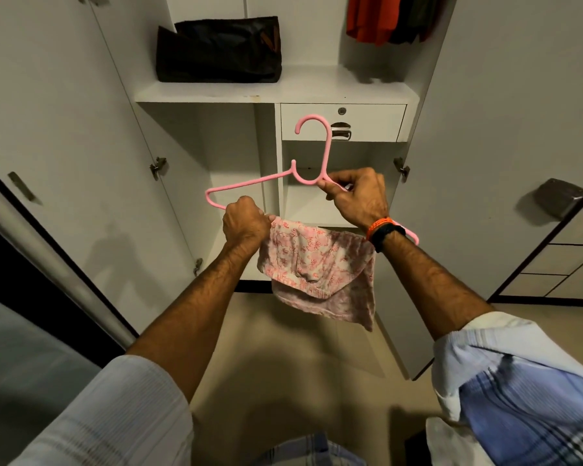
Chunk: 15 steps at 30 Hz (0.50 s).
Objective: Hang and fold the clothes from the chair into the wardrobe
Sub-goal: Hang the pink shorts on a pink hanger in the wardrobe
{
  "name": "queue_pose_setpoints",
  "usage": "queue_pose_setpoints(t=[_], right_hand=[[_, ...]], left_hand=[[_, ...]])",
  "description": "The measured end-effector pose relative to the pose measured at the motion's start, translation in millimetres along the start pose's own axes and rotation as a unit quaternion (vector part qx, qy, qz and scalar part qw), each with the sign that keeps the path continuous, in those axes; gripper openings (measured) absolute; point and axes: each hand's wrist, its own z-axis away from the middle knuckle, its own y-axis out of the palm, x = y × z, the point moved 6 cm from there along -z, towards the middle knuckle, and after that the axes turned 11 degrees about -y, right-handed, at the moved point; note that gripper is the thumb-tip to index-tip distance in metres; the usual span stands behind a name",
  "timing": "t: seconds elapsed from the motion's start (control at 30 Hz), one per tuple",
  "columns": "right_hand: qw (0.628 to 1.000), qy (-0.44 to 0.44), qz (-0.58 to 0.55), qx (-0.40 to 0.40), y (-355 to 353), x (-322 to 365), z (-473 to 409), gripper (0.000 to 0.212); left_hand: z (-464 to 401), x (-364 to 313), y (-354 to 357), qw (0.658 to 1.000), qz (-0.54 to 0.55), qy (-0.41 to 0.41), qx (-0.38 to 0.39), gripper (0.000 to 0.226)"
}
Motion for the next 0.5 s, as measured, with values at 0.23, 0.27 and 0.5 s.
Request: queue_pose_setpoints(t=[0.23, 0.27, 0.5], right_hand=[[0.999, -0.003, 0.051, -0.007, 2, -3, 6, 0.029], [0.998, -0.006, 0.065, 0.001, 3, -3, 7, 0.029], [0.998, 0.033, 0.007, -0.056, -18, -13, 2, 0.025]], left_hand=[[-4, -11, -13, 0.981, 0.194, 0.021, -0.01, 0.008], [-2, -11, -17, 0.966, 0.258, 0.013, -0.01, 0.009], [-12, 28, -21, 0.989, 0.091, -0.119, 0.0, 0.018]])
